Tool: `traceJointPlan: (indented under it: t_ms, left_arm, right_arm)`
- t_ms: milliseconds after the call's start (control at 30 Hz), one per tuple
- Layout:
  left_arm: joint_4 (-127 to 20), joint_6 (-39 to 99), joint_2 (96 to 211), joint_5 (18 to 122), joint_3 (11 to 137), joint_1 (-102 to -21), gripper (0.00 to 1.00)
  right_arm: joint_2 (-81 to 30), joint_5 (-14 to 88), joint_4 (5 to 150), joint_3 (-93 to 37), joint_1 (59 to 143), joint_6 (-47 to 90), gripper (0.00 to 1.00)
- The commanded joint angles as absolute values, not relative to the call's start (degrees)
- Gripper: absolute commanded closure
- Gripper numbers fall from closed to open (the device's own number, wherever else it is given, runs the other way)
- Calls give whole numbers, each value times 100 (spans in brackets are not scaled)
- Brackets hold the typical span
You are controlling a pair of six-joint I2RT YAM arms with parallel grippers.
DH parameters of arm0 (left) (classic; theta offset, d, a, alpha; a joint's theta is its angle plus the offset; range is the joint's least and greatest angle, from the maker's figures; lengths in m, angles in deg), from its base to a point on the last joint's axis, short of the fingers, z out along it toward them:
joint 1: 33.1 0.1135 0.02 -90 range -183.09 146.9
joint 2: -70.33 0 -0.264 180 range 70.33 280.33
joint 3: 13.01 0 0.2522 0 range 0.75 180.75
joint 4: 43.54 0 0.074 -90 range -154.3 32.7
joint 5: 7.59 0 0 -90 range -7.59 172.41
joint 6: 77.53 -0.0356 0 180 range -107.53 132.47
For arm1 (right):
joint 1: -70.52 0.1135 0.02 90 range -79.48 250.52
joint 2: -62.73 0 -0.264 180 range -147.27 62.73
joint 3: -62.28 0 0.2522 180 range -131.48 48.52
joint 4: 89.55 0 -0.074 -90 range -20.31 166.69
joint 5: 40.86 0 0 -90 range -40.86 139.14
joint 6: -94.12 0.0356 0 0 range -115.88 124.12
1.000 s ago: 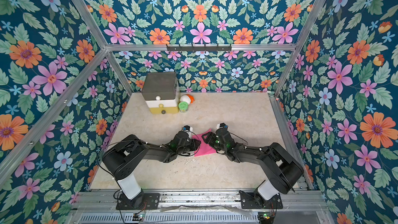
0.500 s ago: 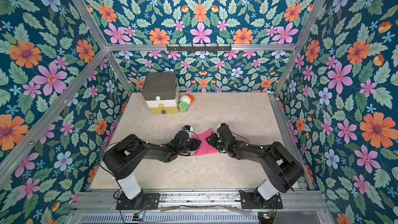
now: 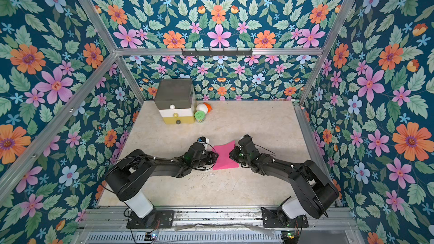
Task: Fold the square paper diagonally
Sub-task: Pick up the paper from the center of the board.
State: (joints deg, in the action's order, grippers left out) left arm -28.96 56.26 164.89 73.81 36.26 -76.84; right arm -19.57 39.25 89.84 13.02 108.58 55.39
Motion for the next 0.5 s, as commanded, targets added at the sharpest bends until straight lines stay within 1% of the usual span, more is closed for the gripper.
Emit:
traceJointPlan:
  t_ms: [0, 133, 267, 333, 367, 467]
  left_arm:
    - [-3498, 5270, 15825, 7759, 3830, -7677, 62]
    - [-4153, 4930, 14765, 8047, 4105, -7662, 50]
    - [-4245, 4929, 14035, 7899, 4096, -7546, 42]
    - [-3866, 5126, 13783, 7449, 3912, -7407, 31]
    - [-3562, 5269, 13718, 7163, 3766, -7347, 30]
    - [-2043, 5877, 13679, 6237, 3237, -7227, 28]
  right_arm:
    - [-1562, 4117, 8875, 1293, 10864, 5348, 100]
    - [-742, 4199, 8753, 1294, 10865, 5219, 100]
    - [76, 4198, 8627, 1285, 10866, 5161, 100]
    - [595, 4148, 8681, 1377, 10866, 5188, 100]
    - [821, 4093, 8788, 1447, 10861, 5225, 100]
    - [1507, 3893, 9222, 1728, 10864, 5416, 100]
